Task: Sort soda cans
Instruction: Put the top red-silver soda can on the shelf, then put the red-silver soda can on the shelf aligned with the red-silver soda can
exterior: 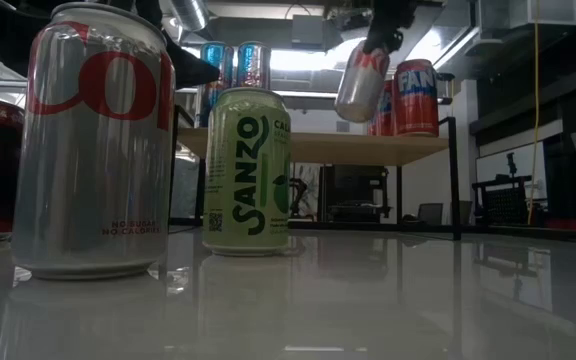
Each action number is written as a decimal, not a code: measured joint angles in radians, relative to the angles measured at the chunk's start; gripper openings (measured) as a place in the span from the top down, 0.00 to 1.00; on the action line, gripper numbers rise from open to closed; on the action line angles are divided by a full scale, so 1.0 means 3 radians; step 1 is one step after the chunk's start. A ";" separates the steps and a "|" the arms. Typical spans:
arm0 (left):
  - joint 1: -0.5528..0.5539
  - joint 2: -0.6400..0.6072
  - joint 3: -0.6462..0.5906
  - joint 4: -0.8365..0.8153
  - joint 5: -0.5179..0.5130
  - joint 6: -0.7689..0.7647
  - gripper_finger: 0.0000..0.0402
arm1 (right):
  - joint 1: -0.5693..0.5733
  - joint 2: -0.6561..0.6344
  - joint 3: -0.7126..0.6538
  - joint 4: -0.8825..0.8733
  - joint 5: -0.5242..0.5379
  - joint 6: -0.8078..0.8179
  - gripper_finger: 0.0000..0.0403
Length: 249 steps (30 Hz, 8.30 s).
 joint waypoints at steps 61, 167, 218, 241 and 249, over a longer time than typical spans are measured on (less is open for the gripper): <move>0.0004 0.0001 0.0000 0.0000 -0.0012 0.0004 1.00 | 0.1122 0.0246 0.1186 -0.0384 0.0736 0.0585 0.11; 0.0001 0.0001 0.0000 -0.0027 0.0013 0.0004 1.00 | 0.0843 0.0259 -0.0971 0.1217 0.2245 0.1408 0.11; 0.0001 0.0001 0.0000 0.0241 0.0611 -0.0071 0.57 | 0.2258 0.0287 -0.0968 0.2763 0.0445 0.0897 0.11; -0.0004 0.0001 0.0001 0.0133 0.0609 -0.0088 0.57 | 0.2741 0.1323 -0.0968 0.3801 0.0643 0.0629 0.11; -0.0004 0.0001 0.0001 0.0120 0.0609 -0.0090 0.57 | 0.2738 0.1497 -0.0968 0.3901 0.0740 0.0620 0.11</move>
